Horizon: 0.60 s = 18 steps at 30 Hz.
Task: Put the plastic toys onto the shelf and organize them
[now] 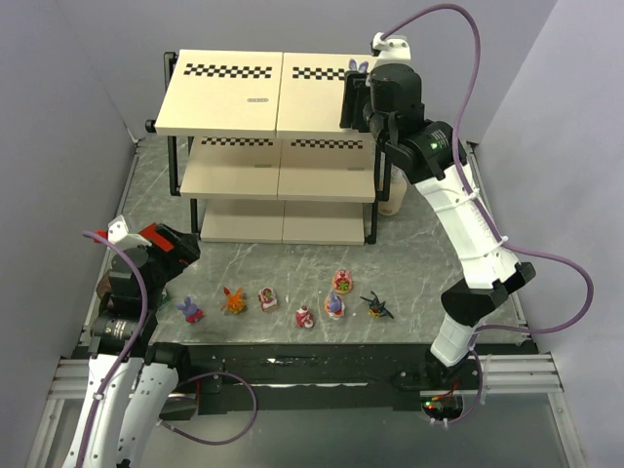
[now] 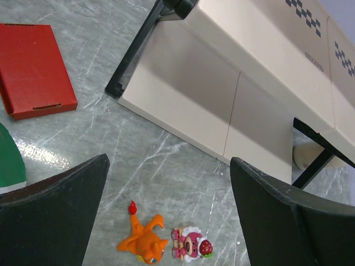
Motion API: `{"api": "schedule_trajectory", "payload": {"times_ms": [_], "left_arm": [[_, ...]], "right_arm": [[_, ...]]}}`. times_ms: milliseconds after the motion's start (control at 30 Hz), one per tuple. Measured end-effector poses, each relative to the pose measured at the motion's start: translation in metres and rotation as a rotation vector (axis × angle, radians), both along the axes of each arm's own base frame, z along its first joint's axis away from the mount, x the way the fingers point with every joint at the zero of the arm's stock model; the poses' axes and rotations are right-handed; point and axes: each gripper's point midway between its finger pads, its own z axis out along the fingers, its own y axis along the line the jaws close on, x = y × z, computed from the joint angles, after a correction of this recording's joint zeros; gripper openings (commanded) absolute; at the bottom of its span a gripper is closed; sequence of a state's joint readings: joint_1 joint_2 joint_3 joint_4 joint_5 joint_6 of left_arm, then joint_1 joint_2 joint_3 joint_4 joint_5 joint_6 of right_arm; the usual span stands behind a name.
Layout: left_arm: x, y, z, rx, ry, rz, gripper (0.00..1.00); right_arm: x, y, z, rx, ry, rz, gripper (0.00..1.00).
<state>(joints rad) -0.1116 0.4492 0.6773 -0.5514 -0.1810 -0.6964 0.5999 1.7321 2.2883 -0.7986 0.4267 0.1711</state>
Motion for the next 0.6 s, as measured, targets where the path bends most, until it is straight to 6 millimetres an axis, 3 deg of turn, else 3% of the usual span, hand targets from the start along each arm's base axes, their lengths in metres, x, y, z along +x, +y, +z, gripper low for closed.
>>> {"api": "schedule_trajectory", "payload": {"times_ms": [267, 433, 500, 600], "left_arm": [[0.000, 0.000, 0.000, 0.000, 0.000, 0.000, 0.96], [0.000, 0.000, 0.000, 0.000, 0.001, 0.000, 0.96], [0.000, 0.000, 0.000, 0.000, 0.001, 0.000, 0.96], [0.000, 0.000, -0.001, 0.000, 0.003, 0.000, 0.96]], "right_arm": [[-0.014, -0.007, 0.000, -0.024, 0.030, -0.047, 0.47], [-0.017, -0.007, -0.001, -0.031, 0.036, -0.060, 0.52], [-0.017, -0.006, -0.001, -0.033, 0.038, -0.066, 0.57], [-0.018, -0.005, -0.001, -0.033, 0.039, -0.068, 0.75]]}}
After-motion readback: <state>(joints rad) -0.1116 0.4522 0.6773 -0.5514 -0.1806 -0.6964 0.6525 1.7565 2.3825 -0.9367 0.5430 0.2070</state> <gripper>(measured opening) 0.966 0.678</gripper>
